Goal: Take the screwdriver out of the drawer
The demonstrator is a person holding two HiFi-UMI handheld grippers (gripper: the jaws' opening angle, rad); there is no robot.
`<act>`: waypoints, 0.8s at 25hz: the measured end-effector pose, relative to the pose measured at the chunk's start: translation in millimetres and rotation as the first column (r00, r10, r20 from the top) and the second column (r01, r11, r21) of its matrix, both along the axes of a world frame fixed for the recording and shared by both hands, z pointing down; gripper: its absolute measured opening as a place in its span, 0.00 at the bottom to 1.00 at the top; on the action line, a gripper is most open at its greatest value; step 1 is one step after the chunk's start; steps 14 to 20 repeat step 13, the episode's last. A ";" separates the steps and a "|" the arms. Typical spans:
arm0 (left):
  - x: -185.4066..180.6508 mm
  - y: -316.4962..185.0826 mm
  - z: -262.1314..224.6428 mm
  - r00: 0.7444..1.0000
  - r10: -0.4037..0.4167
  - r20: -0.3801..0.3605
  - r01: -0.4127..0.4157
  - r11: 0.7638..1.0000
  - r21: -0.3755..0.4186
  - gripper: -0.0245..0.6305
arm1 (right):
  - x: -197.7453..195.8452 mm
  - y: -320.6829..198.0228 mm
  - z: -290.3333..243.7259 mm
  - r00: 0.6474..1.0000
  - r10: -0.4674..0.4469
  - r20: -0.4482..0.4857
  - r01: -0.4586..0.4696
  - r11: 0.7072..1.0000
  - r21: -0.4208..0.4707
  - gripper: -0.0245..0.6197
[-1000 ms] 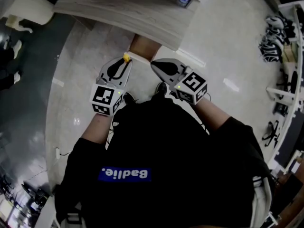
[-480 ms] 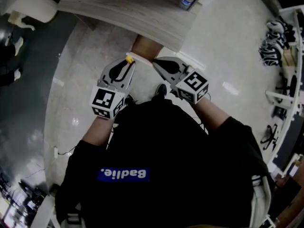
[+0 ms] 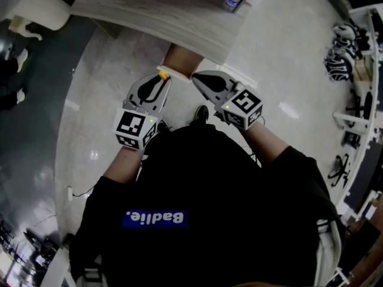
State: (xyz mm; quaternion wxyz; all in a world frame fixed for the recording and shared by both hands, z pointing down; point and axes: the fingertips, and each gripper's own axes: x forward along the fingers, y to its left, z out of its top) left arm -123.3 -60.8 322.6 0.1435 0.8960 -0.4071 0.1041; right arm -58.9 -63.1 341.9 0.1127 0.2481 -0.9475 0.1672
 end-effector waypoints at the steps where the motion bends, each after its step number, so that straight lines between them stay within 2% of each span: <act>1: 0.8 0.3 -0.2 1.000 0.001 -0.001 -0.001 1.000 0.000 0.15 | 0.7 0.0 -0.2 1.000 0.002 -0.001 -0.002 1.000 0.001 0.09; 20: 6.1 4.3 2.4 1.000 0.009 -0.004 -0.009 1.000 -0.007 0.15 | 1.0 5.5 1.2 1.000 -0.003 0.003 0.003 1.000 0.001 0.09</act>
